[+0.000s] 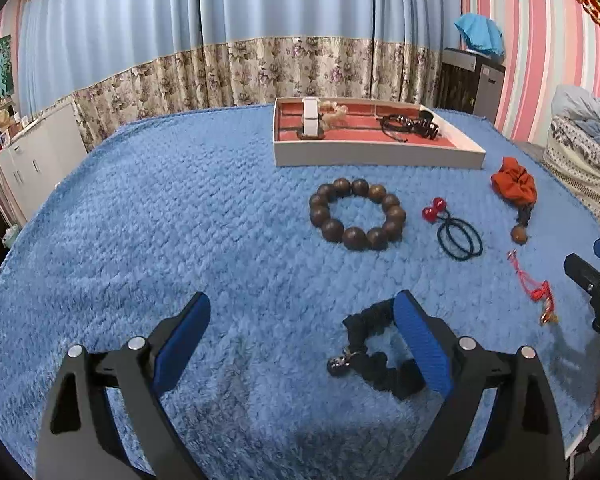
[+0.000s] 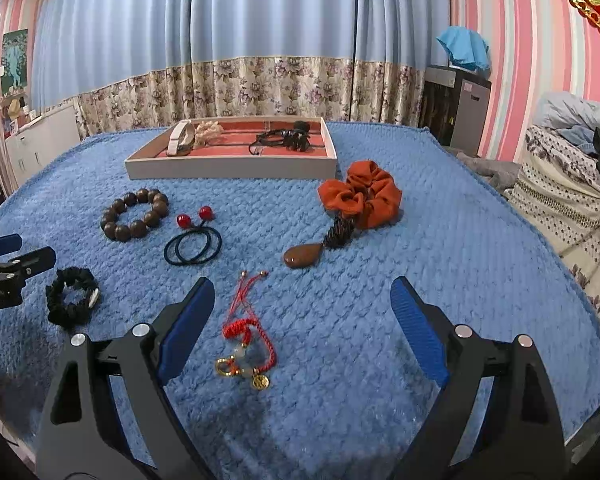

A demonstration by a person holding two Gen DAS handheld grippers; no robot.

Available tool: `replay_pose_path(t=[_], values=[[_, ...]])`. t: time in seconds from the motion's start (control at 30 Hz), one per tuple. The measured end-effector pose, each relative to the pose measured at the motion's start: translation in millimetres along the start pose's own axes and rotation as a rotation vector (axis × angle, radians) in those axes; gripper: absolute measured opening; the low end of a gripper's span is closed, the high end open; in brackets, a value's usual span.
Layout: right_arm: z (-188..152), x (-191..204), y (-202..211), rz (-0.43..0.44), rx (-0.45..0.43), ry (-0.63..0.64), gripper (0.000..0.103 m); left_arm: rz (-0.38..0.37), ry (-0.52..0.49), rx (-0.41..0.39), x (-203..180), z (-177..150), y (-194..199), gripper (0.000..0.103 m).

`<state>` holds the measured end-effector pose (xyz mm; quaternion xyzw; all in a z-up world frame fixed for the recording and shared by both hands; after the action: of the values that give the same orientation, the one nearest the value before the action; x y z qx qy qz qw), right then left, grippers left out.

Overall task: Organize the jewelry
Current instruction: 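Move both tools back toward the remaining jewelry on the bed, then grasp the black scrunchie with the left tool while the right tool grasps the red cord charm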

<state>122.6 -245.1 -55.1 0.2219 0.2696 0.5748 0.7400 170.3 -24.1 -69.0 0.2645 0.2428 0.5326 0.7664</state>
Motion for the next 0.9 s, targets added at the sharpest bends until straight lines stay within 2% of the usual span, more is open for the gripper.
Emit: replay_pose_path(t=[0.27,0.4,0.53,0.77,0.9], values=[[-13,3,-9,-0.004,0.038,0.014,0.088,-0.013,-0.017,0.033,-4,-2,-8,0.091],[-16,7,-11,-0.004,0.050,0.033,0.081,-0.004,-0.021,0.039,-6,-4,-10,0.091],[-18,13,-15,0.003,0.070,0.063,0.074,-0.027,-0.032,0.066,-11,-5,-14,0.091],[-21,22,-19,0.008,0.097,0.103,0.071,-0.065,-0.027,0.100,-15,-8,-22,0.091],[-23,22,-23,0.024,0.124,0.100,0.064,-0.068,-0.024,0.136,-17,-10,-29,0.091]])
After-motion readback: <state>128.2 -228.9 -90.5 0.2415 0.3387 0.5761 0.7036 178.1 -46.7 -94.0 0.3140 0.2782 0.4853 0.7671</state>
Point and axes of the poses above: each gripper's, at about its wrist camera, not at the fingertips, and y roughly against the way its jaws point, x to its left, z to its top, the point moved 6 cm from there along -y, roughly the way its jaws point, and after that the axes turned 11 degrees about -z, right-handed, at the moved point
